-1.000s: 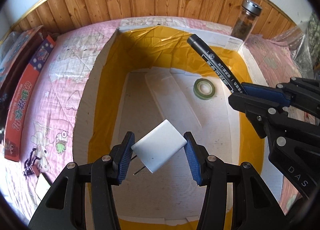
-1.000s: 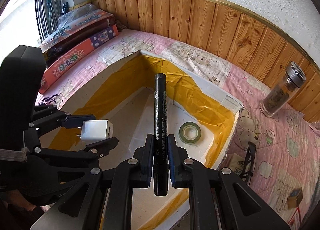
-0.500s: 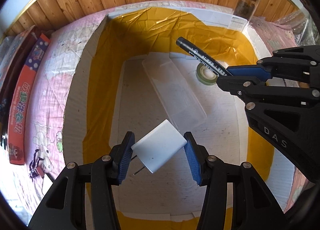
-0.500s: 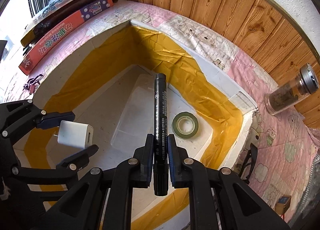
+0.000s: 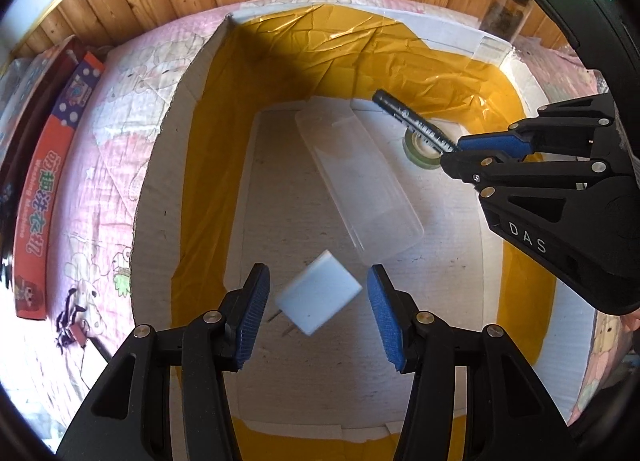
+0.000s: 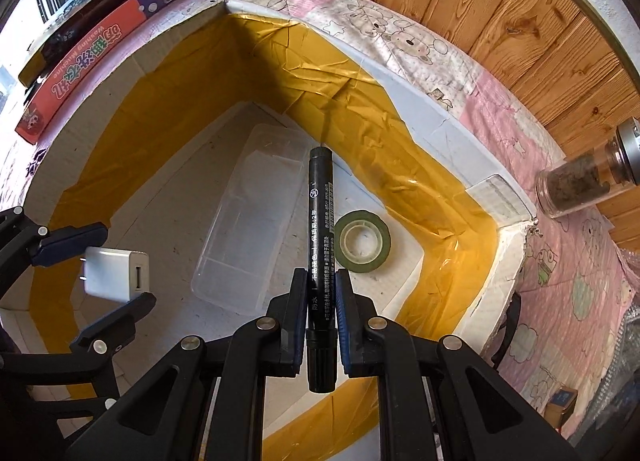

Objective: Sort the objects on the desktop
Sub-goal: 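Open both tools, dropping the white charger and black marker inside, then move both tools back over the remaining objects on the bedspread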

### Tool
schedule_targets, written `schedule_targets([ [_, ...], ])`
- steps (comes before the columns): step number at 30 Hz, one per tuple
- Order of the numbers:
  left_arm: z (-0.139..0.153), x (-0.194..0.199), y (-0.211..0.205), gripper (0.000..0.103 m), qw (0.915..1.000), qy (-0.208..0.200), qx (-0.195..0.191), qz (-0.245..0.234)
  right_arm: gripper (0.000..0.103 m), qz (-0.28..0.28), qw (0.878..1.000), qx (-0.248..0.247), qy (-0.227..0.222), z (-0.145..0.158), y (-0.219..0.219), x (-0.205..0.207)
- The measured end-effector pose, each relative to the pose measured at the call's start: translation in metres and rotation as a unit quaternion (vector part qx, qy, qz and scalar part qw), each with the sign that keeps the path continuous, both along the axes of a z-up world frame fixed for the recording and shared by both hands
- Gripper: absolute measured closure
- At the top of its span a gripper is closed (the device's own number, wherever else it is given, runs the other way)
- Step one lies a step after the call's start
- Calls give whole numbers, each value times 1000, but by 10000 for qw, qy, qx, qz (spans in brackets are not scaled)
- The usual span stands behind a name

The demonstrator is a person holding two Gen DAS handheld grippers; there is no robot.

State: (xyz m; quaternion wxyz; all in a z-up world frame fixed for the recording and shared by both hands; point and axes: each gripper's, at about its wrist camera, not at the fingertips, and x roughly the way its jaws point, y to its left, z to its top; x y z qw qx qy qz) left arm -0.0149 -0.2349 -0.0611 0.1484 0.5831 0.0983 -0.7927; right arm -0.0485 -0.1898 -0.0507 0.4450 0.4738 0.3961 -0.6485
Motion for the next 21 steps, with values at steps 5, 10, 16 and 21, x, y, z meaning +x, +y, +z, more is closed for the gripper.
schedule_targets([
  [5, 2, 2, -3, 49, 10000, -26, 55, 29, 83, -71, 10000, -30, -43, 0, 0, 0],
  [10, 10, 8, -6, 49, 9999, 61, 8, 111, 78, -71, 9998, -133, -106, 7, 3, 4],
  [16, 16, 13, -6, 49, 9999, 109, -65, 99, 69, -81, 9991, -363, -198, 24, 13, 10],
  [21, 24, 20, -1, 49, 9996, 196, -153, 103, 65, -65, 9978, -637, -197, 43, 30, 16],
])
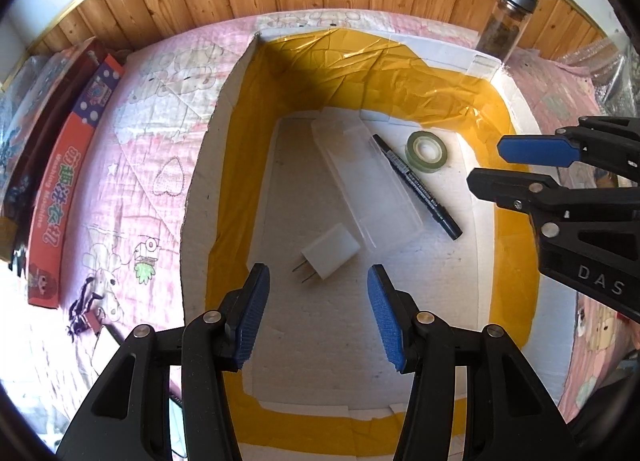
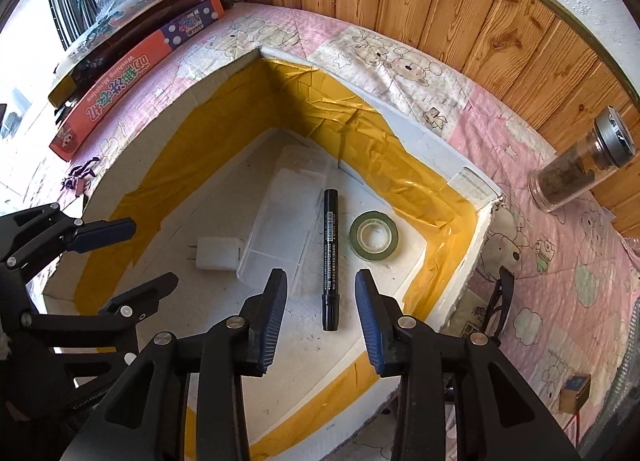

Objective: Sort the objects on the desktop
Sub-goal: 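Move both tools back over the remaining objects on the bedspread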

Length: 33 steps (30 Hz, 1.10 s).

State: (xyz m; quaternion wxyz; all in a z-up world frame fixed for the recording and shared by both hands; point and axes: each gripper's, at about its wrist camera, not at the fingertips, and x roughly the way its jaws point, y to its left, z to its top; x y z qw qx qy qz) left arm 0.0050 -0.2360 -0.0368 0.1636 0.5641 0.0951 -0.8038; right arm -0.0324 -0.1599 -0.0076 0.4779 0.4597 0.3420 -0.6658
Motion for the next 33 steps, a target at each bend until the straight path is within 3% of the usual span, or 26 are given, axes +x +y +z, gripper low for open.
schedule_targets([
  [15, 50, 13, 33, 49, 9951, 914, -338, -158, 63, -185, 9913, -1304, 43, 40, 95, 25],
  [27, 98, 34, 69, 49, 9775, 2066, -283, -317, 63, -352, 9790, -2006, -65, 73, 149, 23],
  [33, 107, 34, 101, 49, 9698, 2317, -149, -743, 62, -549, 9747, -2167, -15, 81, 182, 12],
])
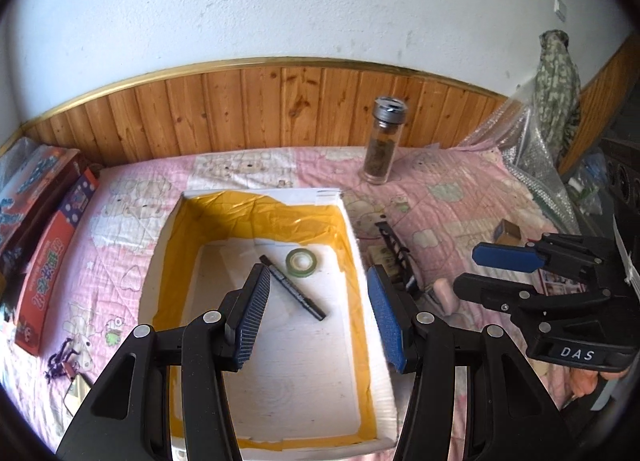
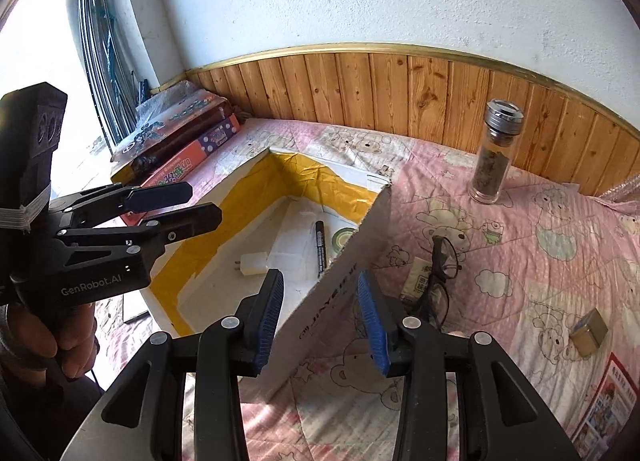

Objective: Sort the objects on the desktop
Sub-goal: 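Move both tools back over the remaining objects on the bedspread, then grasp the black glasses with the left tool while the right tool grasps the pink stapler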

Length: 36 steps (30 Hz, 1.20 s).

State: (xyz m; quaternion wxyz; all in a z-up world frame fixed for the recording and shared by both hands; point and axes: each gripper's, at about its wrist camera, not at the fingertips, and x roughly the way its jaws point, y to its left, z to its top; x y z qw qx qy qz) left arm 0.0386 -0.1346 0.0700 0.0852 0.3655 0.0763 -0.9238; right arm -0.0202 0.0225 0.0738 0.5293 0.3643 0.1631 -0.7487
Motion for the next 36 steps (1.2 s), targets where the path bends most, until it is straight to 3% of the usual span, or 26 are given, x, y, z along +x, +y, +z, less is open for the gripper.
schedule_targets([
  [8, -15, -20, 58, 49, 9965, -197, 334, -736, 62, -793, 9966, 178, -102, -13, 64, -48],
  [14, -57, -51, 102, 49, 9882, -915, 734, -984, 62, -1188, 9897, 644, -464, -51, 97, -80],
  [19, -105, -82, 118, 49, 9770, -1665, 1206, -571, 61, -1090, 9853, 1191, -562, -94, 88, -91],
  [24, -133, -96, 104, 49, 9633, -1988, 1803, 49, 61, -910, 9822, 1560, -520, -122, 68, -101],
  [31, -171, -114, 73, 47, 9313, -2164, 2806, 849, 62, -784, 9792, 1767, -613, -152, 52, -119],
  [34, -185, -123, 72, 47, 9235, -2286, 2931, 953, 62, -724, 9806, 1705, -642, -157, 47, -126],
  [36, -189, -128, 73, 47, 9274, -2287, 2752, 1090, 62, -673, 9816, 1650, -682, -158, 44, -129],
])
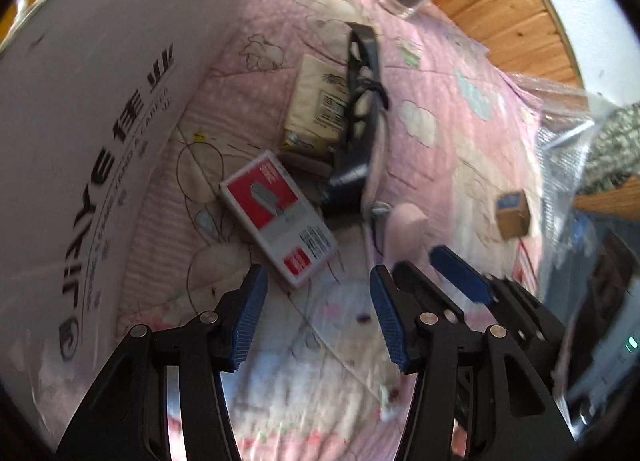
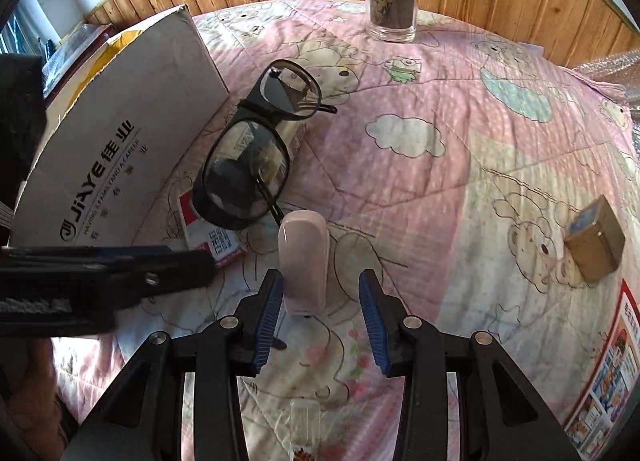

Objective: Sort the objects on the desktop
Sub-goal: 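Grasp the black glasses with the left tool while the right tool grasps the pink stapler, then lift the glasses with the left tool while the right tool lifts the stapler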

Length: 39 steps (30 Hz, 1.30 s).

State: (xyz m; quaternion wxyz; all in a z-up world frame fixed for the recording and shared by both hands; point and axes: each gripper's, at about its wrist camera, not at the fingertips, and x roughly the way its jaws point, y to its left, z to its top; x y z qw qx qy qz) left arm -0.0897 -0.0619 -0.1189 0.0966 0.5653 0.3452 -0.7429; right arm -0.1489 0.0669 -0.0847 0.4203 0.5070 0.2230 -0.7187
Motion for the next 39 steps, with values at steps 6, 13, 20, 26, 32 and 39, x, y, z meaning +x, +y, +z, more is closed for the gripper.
schedule_targets([
  [6, -12, -14, 4, 46, 9976, -181, -646, -179, 63, 237, 9997, 3, 25, -6, -10, -4],
  [13, -10, -17, -4, 41, 9989, -60, -457, -99, 78, 185, 9995, 218, -152, -12, -8, -21],
  [20, -5, -18, -4, 41, 9991, -135, -391, -40, 77, 173, 9996, 197, -126, -4, 4, -26],
  [26, 2, -29, -3, 41, 9956, -24, -882, -320, 77, 138, 9994, 112, -302, -6, 12, -32],
  [32, 5, -26, -12, 41, 9952, -52, -882, -415, 78, 121, 9998, 13, -136, 18, 21, -31],
  [39, 66, -28, 24, 41, 9573, 824, -2237, -1638, 77, -191, 9997, -131, 65, 46, 39, -50],
])
